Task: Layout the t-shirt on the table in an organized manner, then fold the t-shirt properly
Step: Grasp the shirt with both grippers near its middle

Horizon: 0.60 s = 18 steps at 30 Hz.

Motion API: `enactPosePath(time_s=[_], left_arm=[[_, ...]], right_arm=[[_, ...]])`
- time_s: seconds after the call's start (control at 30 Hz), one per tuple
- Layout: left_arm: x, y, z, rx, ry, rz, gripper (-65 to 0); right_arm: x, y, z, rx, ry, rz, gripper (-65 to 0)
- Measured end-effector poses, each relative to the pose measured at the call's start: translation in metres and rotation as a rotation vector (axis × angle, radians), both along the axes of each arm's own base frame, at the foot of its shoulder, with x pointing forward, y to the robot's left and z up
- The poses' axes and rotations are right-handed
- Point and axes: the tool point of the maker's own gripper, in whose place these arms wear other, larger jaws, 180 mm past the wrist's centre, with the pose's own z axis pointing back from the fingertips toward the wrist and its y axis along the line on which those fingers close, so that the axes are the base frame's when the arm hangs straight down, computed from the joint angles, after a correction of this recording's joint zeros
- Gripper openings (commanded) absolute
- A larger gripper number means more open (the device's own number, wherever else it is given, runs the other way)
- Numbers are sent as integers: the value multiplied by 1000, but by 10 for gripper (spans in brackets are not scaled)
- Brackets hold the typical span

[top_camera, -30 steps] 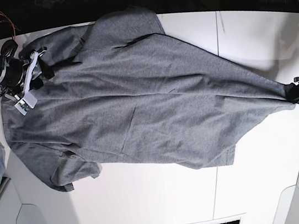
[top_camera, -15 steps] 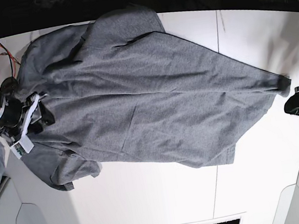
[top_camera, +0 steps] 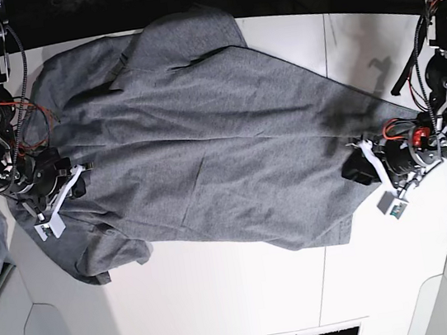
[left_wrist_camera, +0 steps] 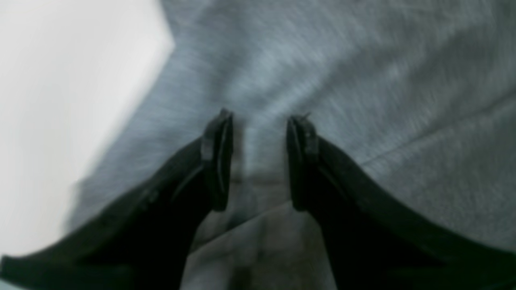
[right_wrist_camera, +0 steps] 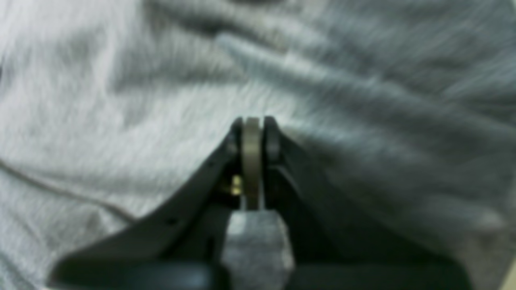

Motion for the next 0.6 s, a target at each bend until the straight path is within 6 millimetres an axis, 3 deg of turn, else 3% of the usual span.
enactPosePath(time_s=[0.1, 0.2, 0.33, 0.5, 0.6], left_arm=[[-24, -10, -27, 41, 92, -59, -403], [-41, -8, -38, 56, 162, -77, -403], [-61, -6, -38, 12, 224, -96, -403], [-101, -5, -35, -77, 311, -137, -403], [-120, -18, -29, -147, 355, -156, -403]], right_arm=[[-11, 18, -8, 43, 31, 36, -650], [-22, 37, -11, 112, 61, 68, -650], [-37, 55, -15, 213, 71, 75, -650], [-48, 56, -20, 231, 77, 67, -650], [-49, 54, -21, 223, 78, 68, -650]])
